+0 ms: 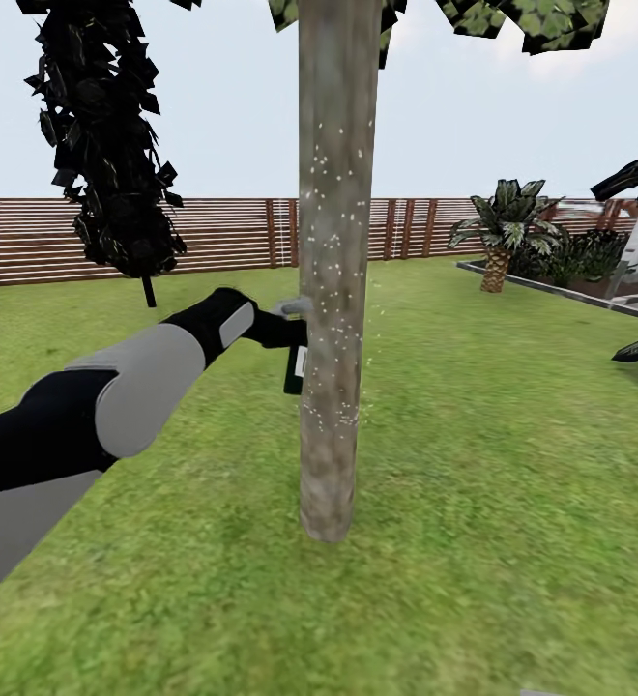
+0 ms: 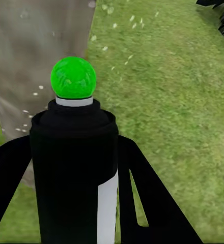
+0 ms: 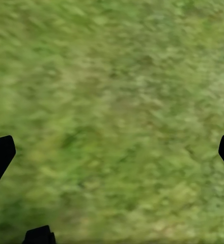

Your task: In the garden, pick up the pesticide atomizer on the floor and spray pesticide onto both trees until each tree trunk is fully covered.

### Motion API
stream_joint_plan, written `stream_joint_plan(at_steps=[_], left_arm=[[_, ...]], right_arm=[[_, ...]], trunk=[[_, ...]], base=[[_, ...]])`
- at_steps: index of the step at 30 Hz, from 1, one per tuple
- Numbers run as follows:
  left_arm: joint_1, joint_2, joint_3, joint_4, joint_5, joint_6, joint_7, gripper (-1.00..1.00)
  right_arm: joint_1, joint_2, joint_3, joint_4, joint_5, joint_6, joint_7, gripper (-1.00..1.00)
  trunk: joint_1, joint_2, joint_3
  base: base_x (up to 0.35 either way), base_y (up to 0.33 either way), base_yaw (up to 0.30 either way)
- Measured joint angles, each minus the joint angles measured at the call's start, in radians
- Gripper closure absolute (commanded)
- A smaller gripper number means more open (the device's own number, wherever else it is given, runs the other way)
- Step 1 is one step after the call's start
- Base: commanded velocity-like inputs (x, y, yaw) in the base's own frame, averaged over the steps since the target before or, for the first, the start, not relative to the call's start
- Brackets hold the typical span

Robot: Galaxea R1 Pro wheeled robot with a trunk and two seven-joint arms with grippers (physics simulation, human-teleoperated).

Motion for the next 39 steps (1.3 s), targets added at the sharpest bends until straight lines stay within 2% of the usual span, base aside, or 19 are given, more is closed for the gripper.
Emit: stream_joint_plan(at_steps=[4, 7, 9, 11, 14, 15, 18, 19, 20, 23, 26, 27, 30, 33, 39], left_arm=[[0.024, 0.000, 0.002, 0.000, -0.001, -0.021, 0.002, 1.00], [0.063, 0.000, -0.001, -0.001, -0.006, -0.047, 0.004, 1.00], [0.087, 0.000, -0.002, -0.001, -0.031, -0.072, 0.005, 1.00], [0.117, 0.000, -0.002, -0.001, -0.072, -0.121, 0.006, 1.00], [0.164, 0.013, 0.000, -0.001, -0.090, -0.183, 0.008, 1.00], [0.181, 0.019, -0.002, -0.001, -0.093, -0.214, 0.009, 1.00], [0.290, 0.032, 0.003, -0.001, -0.095, -0.358, 0.008, 1.00], [0.321, 0.040, -0.006, 0.000, -0.098, -0.402, 0.009, 1.00], [0.336, 0.044, 0.000, -0.001, -0.096, -0.425, 0.008, 1.00], [0.481, 0.068, -0.005, 0.000, -0.098, -0.595, 0.008, 1.00], [0.586, 0.074, 0.000, -0.001, -0.094, -0.753, 0.009, 1.00], [0.609, 0.075, -0.003, 0.000, -0.094, -0.776, 0.008, 1.00], [0.639, 0.079, 0.003, -0.001, -0.089, -0.807, 0.007, 1.00], [0.646, 0.080, 0.005, -0.002, -0.086, -0.812, 0.008, 1.00], [0.648, 0.081, 0.005, -0.003, -0.086, -0.813, 0.008, 1.00]], right_arm=[[0.000, 0.000, 0.000, 0.000, 0.000, 0.000, 0.000, -1.00], [0.000, 0.000, 0.000, 0.000, 0.000, 0.000, 0.000, -1.00], [0.000, 0.000, 0.000, 0.000, 0.000, 0.000, 0.000, -1.00], [0.000, 0.000, -0.001, 0.000, 0.000, 0.000, 0.000, -1.00], [0.000, 0.000, 0.000, 0.000, 0.000, 0.000, 0.000, -1.00], [0.000, 0.000, 0.000, 0.000, 0.000, 0.000, 0.000, -1.00], [0.000, 0.000, -0.001, 0.000, 0.000, 0.000, 0.000, -1.00], [0.000, 0.000, 0.000, 0.000, 0.000, 0.000, 0.000, -1.00], [0.000, 0.000, 0.000, 0.000, 0.000, 0.000, 0.000, -1.00], [0.000, 0.001, 0.000, 0.000, 0.000, 0.000, 0.000, -1.00], [0.000, 0.003, 0.002, 0.000, 0.000, -0.001, 0.004, -1.00], [0.000, 0.004, 0.002, 0.000, 0.000, -0.001, 0.004, -1.00], [0.000, 0.010, 0.003, 0.000, 0.000, -0.003, 0.006, -1.00], [0.000, 0.028, 0.003, 0.000, 0.000, -0.003, 0.006, -1.00], [0.000, 0.036, 0.003, 0.000, 0.000, -0.003, 0.006, -1.00]], trunk=[[0.000, 0.000, 0.000], [0.000, 0.000, 0.000], [0.000, 0.000, 0.000], [0.000, 0.000, 0.000], [0.000, 0.000, 0.000], [0.000, 0.000, 0.000], [0.000, 0.000, 0.000], [0.000, 0.000, 0.000], [0.000, 0.000, 0.000], [0.000, 0.000, 0.000], [0.000, 0.000, 0.000], [0.000, 0.000, 0.000], [0.000, 0.000, 0.000], [0.000, 0.000, 0.000], [0.000, 0.000, 0.000]], base=[[0.000, 0.000, 0.000], [0.000, 0.000, 0.000], [0.000, 0.000, 0.000], [0.000, 0.000, 0.000], [0.000, 0.000, 0.000], [0.000, 0.000, 0.000], [0.000, 0.000, 0.000], [0.000, 0.000, 0.000], [0.000, 0.000, 0.000], [0.000, 0.000, 0.000], [0.000, 0.052, 0.000], [0.000, 0.203, 0.000], [0.000, 0.292, 0.000], [0.007, 0.337, 0.000], [0.112, 0.348, 0.000]])
